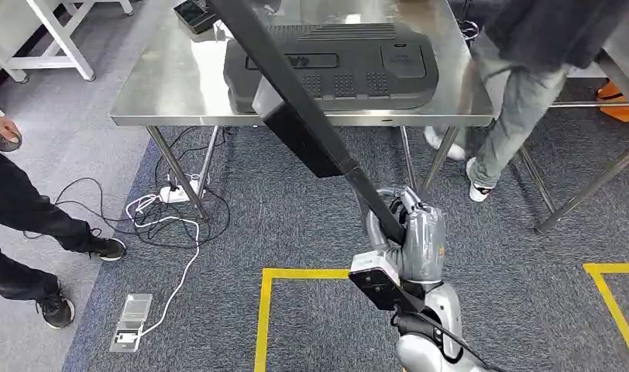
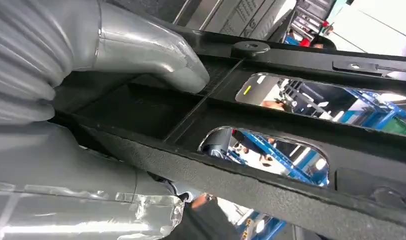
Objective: Take the parts from the cabinet and place them on the table.
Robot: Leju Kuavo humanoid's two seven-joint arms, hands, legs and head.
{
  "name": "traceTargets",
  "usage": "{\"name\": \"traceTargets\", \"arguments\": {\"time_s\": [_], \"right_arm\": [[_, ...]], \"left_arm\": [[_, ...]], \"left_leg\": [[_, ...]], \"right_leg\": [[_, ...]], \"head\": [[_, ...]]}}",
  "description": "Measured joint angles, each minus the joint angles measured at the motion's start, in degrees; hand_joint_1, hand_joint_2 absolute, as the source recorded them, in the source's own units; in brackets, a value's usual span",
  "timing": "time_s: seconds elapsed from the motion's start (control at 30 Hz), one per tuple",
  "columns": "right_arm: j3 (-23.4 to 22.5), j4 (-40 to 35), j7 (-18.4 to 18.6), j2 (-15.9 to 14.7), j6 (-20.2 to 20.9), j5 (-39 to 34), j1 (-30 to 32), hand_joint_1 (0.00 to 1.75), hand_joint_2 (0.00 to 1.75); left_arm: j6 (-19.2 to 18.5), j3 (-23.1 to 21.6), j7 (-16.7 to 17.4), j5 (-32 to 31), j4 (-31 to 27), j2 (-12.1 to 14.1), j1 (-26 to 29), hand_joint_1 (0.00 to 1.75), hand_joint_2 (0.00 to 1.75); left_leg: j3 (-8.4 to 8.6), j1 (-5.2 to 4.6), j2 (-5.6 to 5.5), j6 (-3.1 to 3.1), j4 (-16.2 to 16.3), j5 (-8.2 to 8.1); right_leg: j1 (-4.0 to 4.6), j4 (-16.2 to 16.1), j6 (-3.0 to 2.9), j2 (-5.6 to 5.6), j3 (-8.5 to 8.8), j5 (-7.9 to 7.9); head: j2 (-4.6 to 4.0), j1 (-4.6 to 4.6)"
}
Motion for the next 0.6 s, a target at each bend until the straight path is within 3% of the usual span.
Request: {"name": "traceTargets", "arguments": {"time_s": [0.6], "right_arm": [[0.00,0.11,-1.01,0.11,0.00,-0.04,-0.09,1.75,1.75]], "left_arm": [[-0.70,0.00,-0.46,0.11,0.00,0.15,-0.01,0.00,1.75]], "left_leg": [[-0.04,-0.21,0.00,0.23,0.32,-0.19]], "right_leg": [[-0.20,-0.03,0.07,0.00,0.05,-0.01]], "head": [[0.00,-0.04]]}}
